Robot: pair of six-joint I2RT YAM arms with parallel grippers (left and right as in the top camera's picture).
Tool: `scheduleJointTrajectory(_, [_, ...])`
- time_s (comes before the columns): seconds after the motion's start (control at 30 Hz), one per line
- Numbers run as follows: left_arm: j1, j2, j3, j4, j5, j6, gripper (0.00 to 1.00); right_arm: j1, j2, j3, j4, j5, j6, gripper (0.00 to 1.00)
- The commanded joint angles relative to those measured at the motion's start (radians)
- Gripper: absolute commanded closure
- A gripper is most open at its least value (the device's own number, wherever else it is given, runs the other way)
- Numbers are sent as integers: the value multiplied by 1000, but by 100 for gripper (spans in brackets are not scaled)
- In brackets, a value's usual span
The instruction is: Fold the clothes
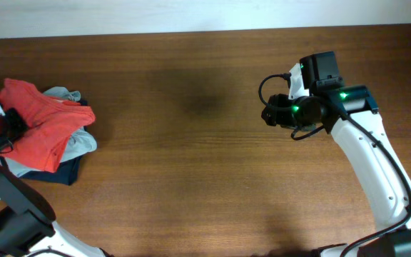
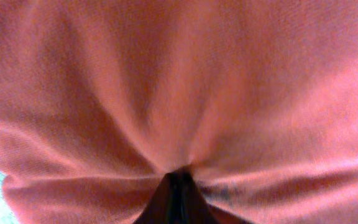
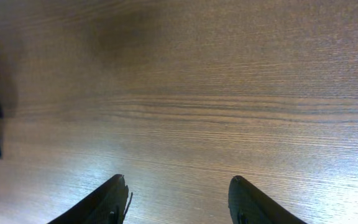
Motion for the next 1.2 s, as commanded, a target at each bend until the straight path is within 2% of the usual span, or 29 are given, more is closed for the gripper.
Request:
scheduleJointTrajectory(0.0, [-26, -129, 97, -71, 203, 136, 85, -4, -10, 65, 3, 5, -63, 43])
scheduleJointTrajectory(0.1, [-91, -251, 173, -175, 303, 274, 78, -4, -42, 156, 4, 8, -108, 43])
scheduleJointTrajectory(0.17, [-156, -331, 179, -200, 308, 359, 70, -4, -69, 233, 4, 9, -142, 42])
scheduleJointTrajectory(0.23, [-251, -416, 179, -234, 307, 460, 58, -4, -106, 308, 3, 9, -178, 36])
scheduleJointTrajectory(0.27, [-283, -442, 179, -247, 307, 486, 55, -4, -119, 327, 3, 9, -186, 34])
scheduleJointTrajectory(0.33, [-368, -501, 179, -272, 289, 510, 50, -4, -167, 365, 2, 9, -221, 27])
scheduleJointTrajectory(0.37, [-393, -517, 179, -280, 276, 510, 44, -4, -184, 370, 2, 9, -226, 22])
scheduleJointTrajectory(0.4, [-434, -539, 179, -296, 256, 510, 22, -4, -214, 372, 2, 9, -226, 15])
scheduleJointTrajectory(0.43, [-467, -555, 179, -317, 245, 510, 1, -4, -241, 372, -6, 10, -226, 1])
scheduleJointTrajectory(0.67, [-562, -570, 179, -448, 254, 510, 1, -4, -380, 372, -176, 13, -225, 1])
scheduleJointTrajectory(0.83, [-561, -560, 179, -398, 281, 510, 1, -4, -401, 372, -282, 12, -225, 2])
scheduleJointTrajectory(1.1, [-562, -542, 179, -398, 281, 510, 1, -4, -349, 371, -298, 12, -225, 2])
scheduleJointTrajectory(1.17, [-562, -542, 179, -398, 281, 510, 1, -4, -332, 370, -355, 12, -225, 1])
